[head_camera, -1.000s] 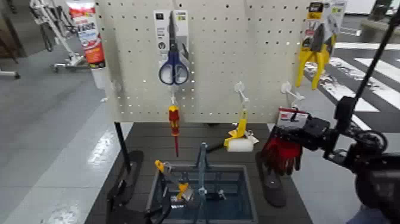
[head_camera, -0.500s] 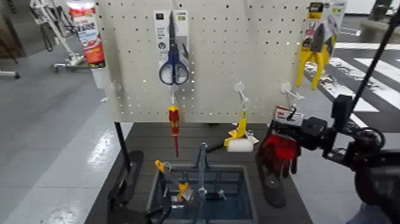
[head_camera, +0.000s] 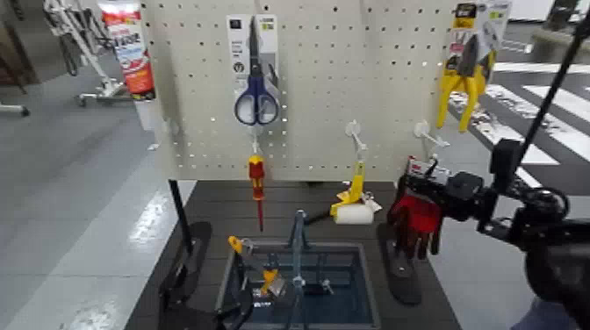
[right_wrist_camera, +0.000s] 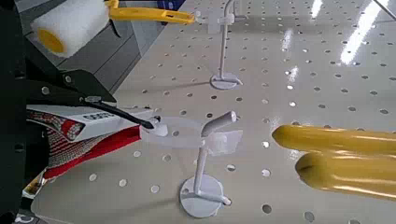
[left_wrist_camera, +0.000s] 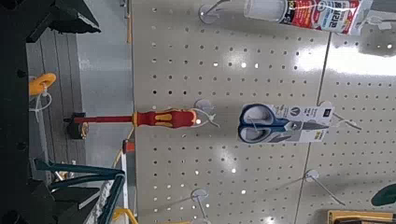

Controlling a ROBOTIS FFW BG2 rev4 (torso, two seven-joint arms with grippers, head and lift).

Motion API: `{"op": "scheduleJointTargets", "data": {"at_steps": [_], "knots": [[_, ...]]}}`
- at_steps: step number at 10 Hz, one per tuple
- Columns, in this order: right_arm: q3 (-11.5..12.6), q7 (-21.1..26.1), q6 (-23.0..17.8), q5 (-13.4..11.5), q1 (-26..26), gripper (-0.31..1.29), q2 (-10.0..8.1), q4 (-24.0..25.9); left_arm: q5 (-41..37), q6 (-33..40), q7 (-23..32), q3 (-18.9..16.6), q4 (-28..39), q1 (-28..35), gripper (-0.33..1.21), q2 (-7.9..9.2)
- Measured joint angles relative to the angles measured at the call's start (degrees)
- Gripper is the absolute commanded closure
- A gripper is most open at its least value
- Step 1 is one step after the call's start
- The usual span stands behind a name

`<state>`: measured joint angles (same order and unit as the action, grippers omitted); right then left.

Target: Put the red colored gloves into the crate.

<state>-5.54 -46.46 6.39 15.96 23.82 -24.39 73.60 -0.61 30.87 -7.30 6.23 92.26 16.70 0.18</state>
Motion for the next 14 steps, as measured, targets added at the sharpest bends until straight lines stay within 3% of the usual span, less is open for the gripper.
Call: {"op": "scheduleJointTargets", "data": {"at_steps": [4,9,11,14], "knots": [[1.6,-1.4,1.4,-0.8,-1.3,1.18,-0.34,3.8,0.0,-0.1,0.0,0.0,0.0,0.1,0.07,0.00],[6.8,-2.5,9.8,-2.3,-8.4,1.18,-0.38,21.6,-0.1,0.0,0.0,-0.2,0.1,0.3,0.07,0.00],[7.5,-1.3,12.9,-1.1,-11.8,1.18,0.02,27.7,-0.1,0.0,0.1,-0.2,0.1,0.3,0.07,0.00],[7.5,2.1,15.2,3.5,-17.0,1.18,2.16,33.9,-0.1,-0.1,0.2,0.0,0.1,0.3,0.07,0.00]]}}
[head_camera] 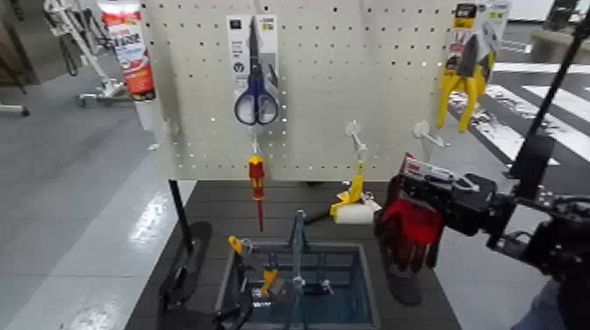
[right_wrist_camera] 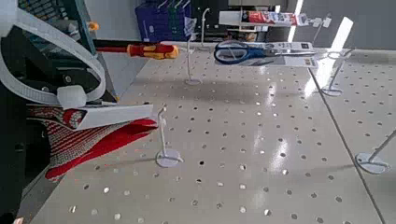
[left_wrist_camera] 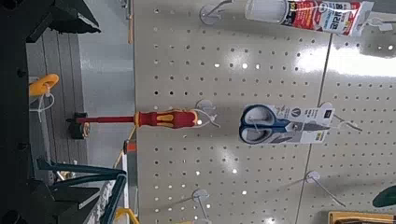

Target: Put the red colored gloves into the crate.

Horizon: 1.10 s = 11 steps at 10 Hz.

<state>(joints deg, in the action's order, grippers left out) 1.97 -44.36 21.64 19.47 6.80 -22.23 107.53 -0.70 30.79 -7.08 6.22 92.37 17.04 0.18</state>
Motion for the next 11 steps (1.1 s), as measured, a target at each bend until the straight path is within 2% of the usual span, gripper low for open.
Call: {"op": "scheduleJointTargets", "data": {"at_steps": [3,6,8,11], "knots": [[-3.5,3.9,-0.9,6.5,-2.6,1.18,1.98,1.1,0.0,-0.2,0.5,0.5,-0.1,-0.1,0.07,0.00],[-7.0,5.4,-3.0,10.6,-3.7,1.18,3.80,-1.0,0.0,-0.3,1.5,1.3,-0.1,-0.2,0.06,0.00],[-9.9,5.4,-5.8,12.4,-3.4,1.18,5.10,-4.8,0.0,-0.3,1.9,1.7,-0.1,-0.2,0.06,0.00],[-12.5,4.5,-8.7,12.8,-2.4,1.18,5.87,-10.6,0.0,-0.2,2.0,1.9,-0.1,-0.2,0.06,0.00]]}}
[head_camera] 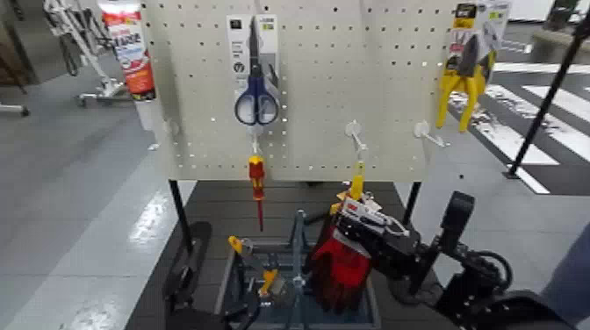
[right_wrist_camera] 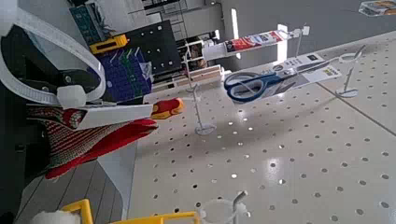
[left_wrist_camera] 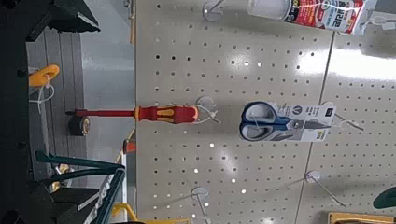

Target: Put the red colored gloves into the crate.

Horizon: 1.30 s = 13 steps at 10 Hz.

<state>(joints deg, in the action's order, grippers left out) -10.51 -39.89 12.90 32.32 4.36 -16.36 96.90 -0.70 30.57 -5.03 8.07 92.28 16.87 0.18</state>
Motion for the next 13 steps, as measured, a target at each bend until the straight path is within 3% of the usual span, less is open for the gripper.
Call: {"op": "scheduleJointTargets", "data": {"at_steps": [7,11,12,13], "knots": [[-3.3,-2.3,-4.2,0.1,1.2,1.18,0.02,-10.3,0.2,0.2,0.0,0.1,0.0,0.1,0.05,0.00],[-4.7,-2.4,-4.8,-0.2,1.6,1.18,0.04,-13.4,0.2,0.2,0.0,0.1,0.0,0.1,0.05,0.00],[-4.8,-2.3,-4.7,-0.4,1.6,0.95,0.03,-13.4,0.2,0.2,0.0,0.2,0.0,0.1,0.05,0.00],[-4.8,-2.1,-4.4,-0.6,1.6,0.35,0.02,-13.2,0.2,0.2,0.0,0.2,0.0,0.1,0.05,0.00]]}}
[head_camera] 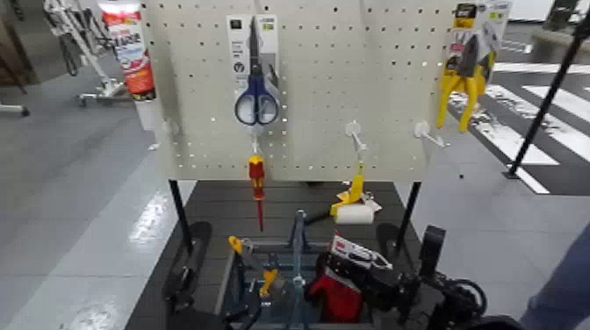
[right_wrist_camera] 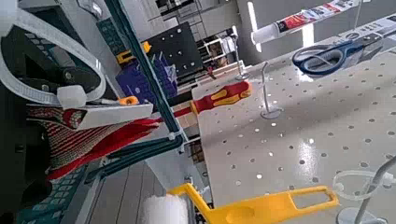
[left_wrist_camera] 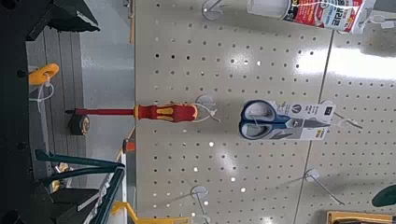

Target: Put the red colored gloves into the crate.

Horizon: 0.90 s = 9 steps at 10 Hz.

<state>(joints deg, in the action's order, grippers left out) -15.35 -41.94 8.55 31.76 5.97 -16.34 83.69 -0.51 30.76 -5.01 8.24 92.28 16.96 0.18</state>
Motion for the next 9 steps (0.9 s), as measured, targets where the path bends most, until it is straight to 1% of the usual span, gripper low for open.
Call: {"op": "scheduleJointTargets", "data": {"at_steps": [1,3,4,9], "knots": [[0.0,0.5,0.6,-0.1,0.0,-0.19,-0.01,0.2,0.0,0.0,0.0,0.0,0.0,0.0,0.05,0.00],[0.2,0.5,2.0,-1.3,-0.1,-0.18,0.00,1.1,0.0,0.1,0.0,-0.1,0.0,0.0,0.05,0.00],[0.3,0.5,2.1,-1.6,-0.1,-0.18,-0.01,1.3,0.0,0.1,0.0,0.0,0.0,0.0,0.05,0.00],[0.4,0.8,1.2,-1.7,-0.2,-0.16,-0.01,1.6,0.0,0.1,0.0,0.0,0.0,0.0,0.05,0.00]]}}
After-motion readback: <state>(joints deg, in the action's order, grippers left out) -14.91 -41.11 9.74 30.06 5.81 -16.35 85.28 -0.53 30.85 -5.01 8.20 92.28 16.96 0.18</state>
